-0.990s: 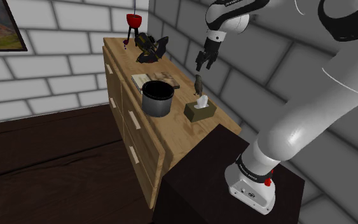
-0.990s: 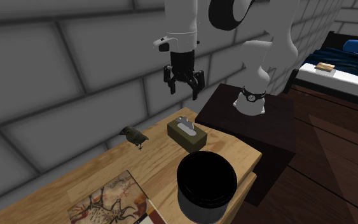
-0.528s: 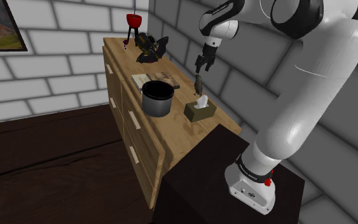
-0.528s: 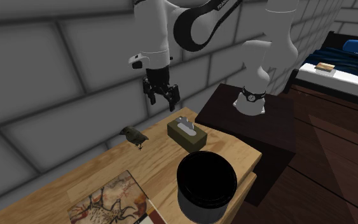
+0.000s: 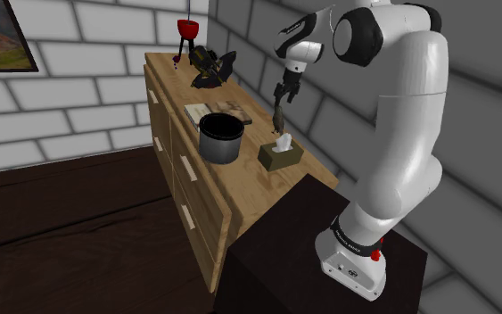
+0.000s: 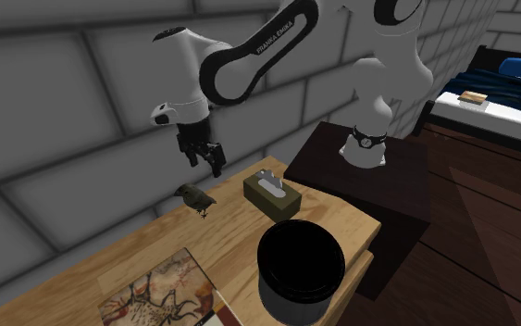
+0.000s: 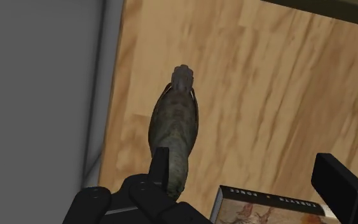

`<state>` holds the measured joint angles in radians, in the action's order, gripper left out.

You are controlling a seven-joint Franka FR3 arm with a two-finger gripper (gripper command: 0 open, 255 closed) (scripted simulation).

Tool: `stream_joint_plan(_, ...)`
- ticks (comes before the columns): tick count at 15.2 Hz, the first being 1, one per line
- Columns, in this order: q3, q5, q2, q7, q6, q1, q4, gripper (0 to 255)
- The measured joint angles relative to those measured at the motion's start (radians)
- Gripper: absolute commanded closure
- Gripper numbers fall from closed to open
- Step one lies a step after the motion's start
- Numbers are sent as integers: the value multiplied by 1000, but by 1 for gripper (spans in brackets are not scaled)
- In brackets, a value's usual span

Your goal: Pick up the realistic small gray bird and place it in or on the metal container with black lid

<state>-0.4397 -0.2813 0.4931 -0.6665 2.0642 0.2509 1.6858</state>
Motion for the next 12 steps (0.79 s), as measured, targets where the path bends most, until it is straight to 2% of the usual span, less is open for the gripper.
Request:
stream_joint_plan(5, 24, -45, 200, -22, -58, 87, -236, 0)
stream_joint_plan(7, 30, -53, 233, -25, -54, 98, -263, 0)
stream_joint_plan(12, 40, -66, 266, -32, -9, 101, -249, 0)
